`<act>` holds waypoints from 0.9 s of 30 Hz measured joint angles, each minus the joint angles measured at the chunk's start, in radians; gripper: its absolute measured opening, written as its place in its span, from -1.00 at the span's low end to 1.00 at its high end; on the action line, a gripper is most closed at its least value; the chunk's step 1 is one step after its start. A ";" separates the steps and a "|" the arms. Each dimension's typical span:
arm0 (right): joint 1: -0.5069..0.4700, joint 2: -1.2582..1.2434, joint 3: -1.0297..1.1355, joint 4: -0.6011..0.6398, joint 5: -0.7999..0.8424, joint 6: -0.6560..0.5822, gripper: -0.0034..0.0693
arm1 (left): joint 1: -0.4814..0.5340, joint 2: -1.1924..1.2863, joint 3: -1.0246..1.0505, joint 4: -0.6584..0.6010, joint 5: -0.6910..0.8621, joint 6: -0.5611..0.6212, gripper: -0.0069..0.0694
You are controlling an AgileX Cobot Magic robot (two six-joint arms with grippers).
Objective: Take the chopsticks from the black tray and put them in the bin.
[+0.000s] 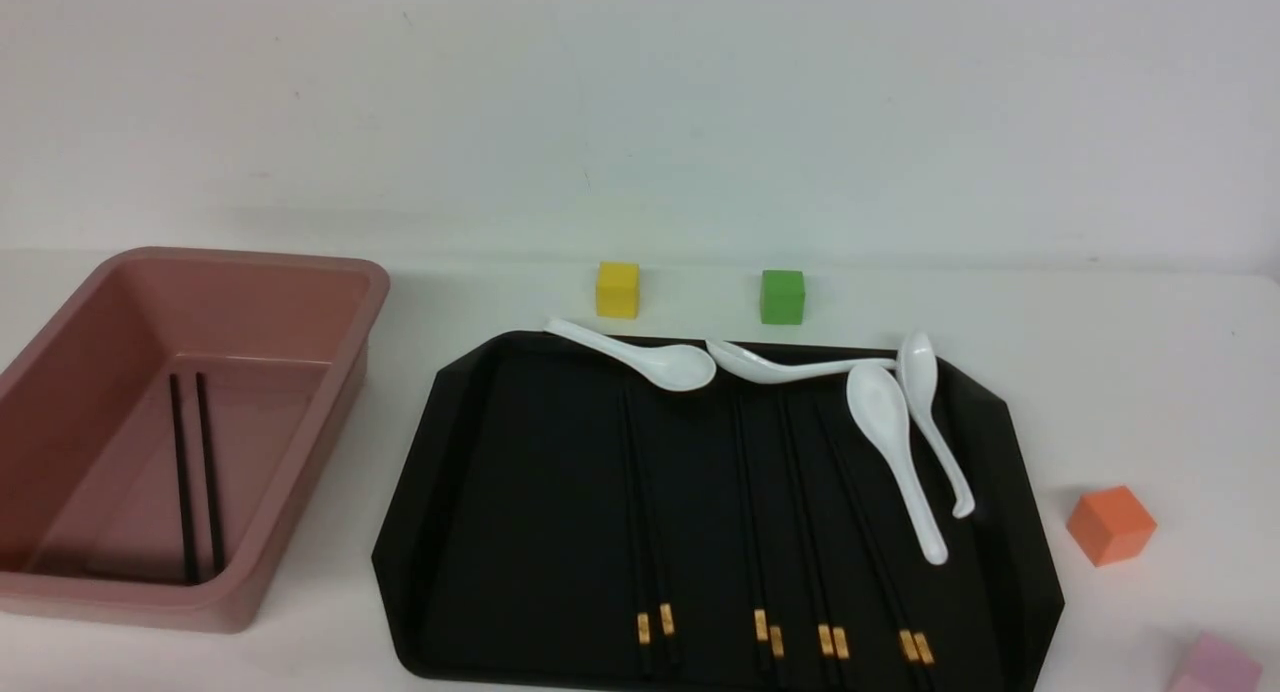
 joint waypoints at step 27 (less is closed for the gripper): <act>0.000 0.000 0.000 0.000 0.001 0.000 -0.25 | -0.017 -0.014 0.001 0.028 0.021 -0.045 -0.81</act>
